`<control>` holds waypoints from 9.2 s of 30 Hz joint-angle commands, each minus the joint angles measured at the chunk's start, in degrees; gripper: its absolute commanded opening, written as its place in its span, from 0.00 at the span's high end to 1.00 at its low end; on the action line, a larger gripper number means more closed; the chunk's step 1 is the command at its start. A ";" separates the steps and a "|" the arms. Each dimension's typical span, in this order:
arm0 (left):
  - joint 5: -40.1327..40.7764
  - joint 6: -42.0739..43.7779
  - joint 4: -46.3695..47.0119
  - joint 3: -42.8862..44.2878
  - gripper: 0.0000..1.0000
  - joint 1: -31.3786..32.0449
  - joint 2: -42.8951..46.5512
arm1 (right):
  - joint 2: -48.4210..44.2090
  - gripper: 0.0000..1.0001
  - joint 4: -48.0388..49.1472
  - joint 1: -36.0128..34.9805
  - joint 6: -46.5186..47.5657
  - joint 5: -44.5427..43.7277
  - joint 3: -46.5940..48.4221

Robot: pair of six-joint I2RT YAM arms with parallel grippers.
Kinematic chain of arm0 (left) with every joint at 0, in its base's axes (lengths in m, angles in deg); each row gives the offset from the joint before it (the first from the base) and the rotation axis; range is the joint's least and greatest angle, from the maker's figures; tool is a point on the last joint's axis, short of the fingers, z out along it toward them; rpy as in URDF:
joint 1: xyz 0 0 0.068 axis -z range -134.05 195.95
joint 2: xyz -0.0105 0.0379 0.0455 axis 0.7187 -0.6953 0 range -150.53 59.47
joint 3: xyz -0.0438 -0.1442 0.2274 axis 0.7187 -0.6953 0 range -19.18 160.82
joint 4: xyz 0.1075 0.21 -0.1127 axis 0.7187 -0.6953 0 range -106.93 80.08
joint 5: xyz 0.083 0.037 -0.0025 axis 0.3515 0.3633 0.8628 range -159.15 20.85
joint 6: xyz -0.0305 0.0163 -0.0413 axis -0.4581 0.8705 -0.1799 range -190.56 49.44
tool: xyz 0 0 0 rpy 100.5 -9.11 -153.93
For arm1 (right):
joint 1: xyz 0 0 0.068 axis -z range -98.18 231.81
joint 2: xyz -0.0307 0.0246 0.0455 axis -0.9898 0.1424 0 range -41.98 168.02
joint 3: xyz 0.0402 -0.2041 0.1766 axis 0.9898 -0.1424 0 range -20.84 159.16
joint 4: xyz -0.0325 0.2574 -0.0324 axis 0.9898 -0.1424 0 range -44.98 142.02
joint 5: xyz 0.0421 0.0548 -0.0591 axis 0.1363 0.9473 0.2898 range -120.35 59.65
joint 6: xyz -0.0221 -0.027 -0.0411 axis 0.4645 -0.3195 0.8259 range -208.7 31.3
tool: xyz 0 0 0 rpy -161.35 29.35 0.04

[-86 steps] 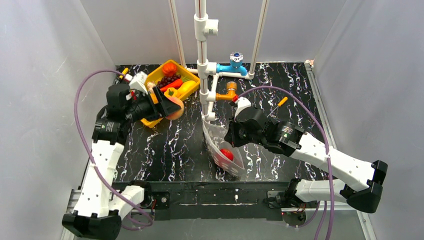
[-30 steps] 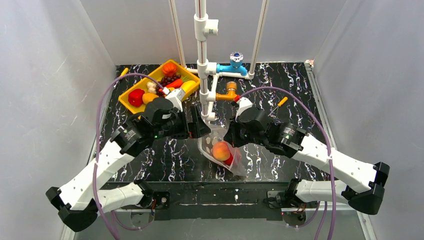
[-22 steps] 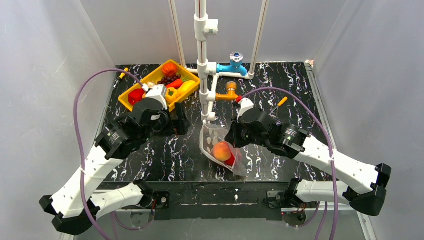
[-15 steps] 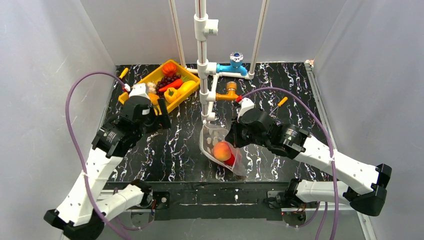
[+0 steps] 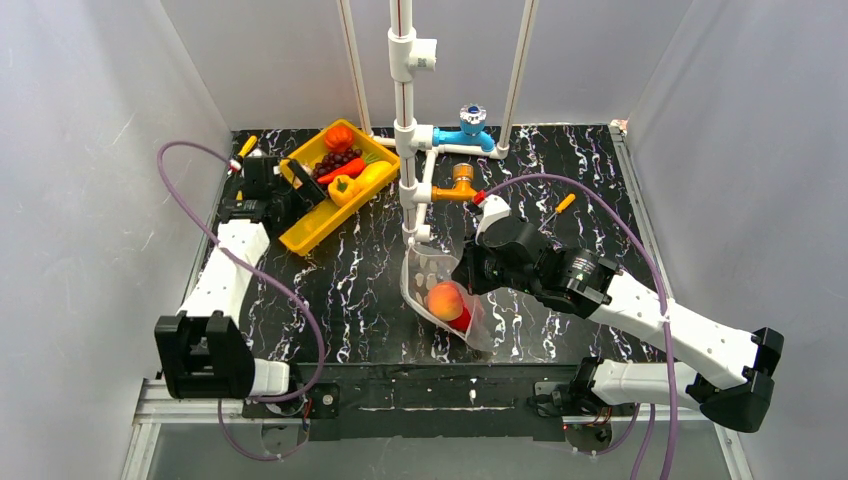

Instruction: Place the food in the zip-top bag and seal the zipper

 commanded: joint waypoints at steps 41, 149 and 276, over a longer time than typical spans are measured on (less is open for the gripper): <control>-12.80 -22.69 53.04 4.19 1.00 -6.74 -36.04 | 0.36 0.99 0.07 1.64 2.74 -1.24 1.19; 7.16 -2.82 -11.80 1.96 0.30 53.20 21.89 | -5.54 0.99 6.84 2.94 -3.59 9.25 -3.89; -45.87 -0.24 -8.86 -5.89 0.77 -5.06 15.54 | -1.00 0.99 4.76 6.09 0.17 10.96 -3.00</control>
